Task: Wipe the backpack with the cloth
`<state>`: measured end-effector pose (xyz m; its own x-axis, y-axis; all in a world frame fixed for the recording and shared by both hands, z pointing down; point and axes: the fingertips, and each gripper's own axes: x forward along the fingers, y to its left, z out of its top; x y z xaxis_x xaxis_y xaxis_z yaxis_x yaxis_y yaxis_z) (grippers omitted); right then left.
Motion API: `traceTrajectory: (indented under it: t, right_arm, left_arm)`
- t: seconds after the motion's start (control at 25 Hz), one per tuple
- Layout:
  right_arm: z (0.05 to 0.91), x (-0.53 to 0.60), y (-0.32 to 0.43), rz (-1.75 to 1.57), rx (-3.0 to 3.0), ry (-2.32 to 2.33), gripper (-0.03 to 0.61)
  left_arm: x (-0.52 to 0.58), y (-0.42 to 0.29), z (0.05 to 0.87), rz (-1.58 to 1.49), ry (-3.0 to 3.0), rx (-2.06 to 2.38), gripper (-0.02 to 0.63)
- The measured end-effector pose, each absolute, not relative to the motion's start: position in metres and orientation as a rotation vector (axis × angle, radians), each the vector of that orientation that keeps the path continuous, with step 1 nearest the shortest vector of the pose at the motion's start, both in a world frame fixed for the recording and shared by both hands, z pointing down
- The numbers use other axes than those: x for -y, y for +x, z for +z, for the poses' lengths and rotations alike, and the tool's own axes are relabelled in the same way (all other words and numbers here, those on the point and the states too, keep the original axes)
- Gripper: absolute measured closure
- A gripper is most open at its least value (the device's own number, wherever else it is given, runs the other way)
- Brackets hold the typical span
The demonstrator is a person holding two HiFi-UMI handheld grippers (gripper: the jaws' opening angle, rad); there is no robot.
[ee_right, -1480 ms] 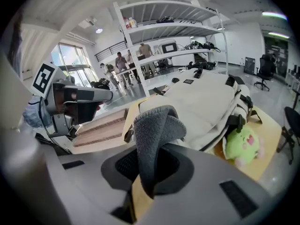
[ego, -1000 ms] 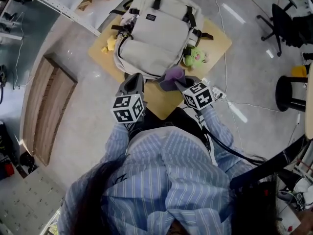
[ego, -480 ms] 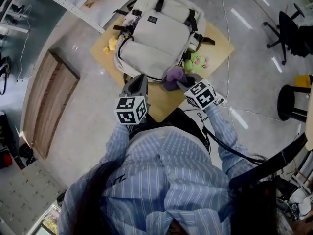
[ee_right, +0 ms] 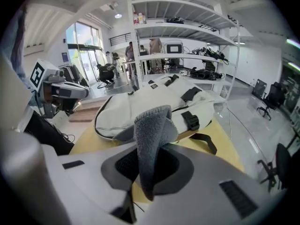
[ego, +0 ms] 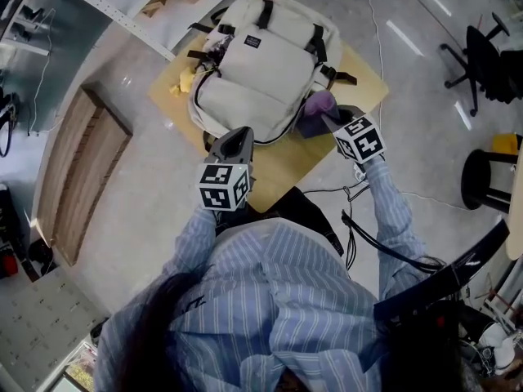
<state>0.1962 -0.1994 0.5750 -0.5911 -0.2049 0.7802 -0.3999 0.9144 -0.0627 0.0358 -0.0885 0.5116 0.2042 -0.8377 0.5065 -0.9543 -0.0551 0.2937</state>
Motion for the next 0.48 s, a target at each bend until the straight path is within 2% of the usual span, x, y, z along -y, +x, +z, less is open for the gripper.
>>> traceTrajectory:
  t: [0.48]
  right_arm:
    - [0.565,0.311,0.231,0.324,2.190,0.574,0.537]
  left_arm:
    - [0.087,0.036,0.517,0.293,1.857,1.664,0.600]
